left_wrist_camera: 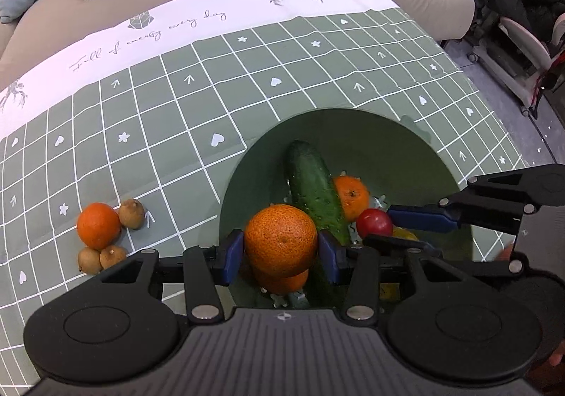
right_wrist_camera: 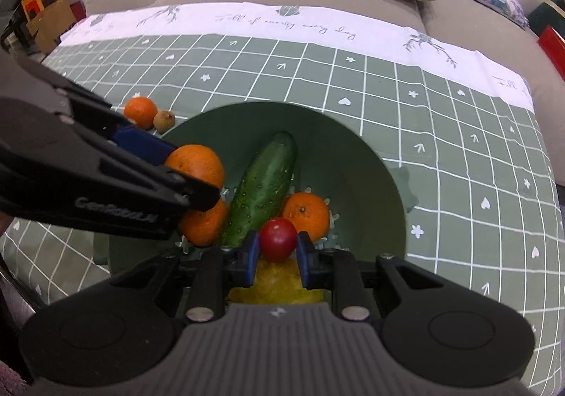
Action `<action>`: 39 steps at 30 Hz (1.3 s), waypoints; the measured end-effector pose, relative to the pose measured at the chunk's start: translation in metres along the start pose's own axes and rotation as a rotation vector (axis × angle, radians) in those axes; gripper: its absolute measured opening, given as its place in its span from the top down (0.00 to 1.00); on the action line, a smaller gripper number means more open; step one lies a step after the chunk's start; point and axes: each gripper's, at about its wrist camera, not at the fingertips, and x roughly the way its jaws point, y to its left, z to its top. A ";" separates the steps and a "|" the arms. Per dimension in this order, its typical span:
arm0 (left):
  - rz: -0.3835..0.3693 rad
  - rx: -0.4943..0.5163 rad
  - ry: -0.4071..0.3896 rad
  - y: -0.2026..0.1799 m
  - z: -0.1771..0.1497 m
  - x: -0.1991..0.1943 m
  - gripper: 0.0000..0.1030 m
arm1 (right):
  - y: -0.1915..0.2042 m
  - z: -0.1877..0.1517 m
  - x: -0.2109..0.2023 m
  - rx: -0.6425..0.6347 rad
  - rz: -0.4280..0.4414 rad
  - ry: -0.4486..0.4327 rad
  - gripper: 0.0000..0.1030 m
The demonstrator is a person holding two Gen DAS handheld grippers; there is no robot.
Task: Organize fruits
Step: 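Carry the orange with the left tool while the right tool carries the red fruit into the colander, then open both tools inside the colander and lift them away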
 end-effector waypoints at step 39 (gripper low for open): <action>-0.007 -0.072 -0.179 0.031 -0.013 -0.077 0.41 | 0.055 0.020 -0.041 -0.152 -0.116 -0.075 0.42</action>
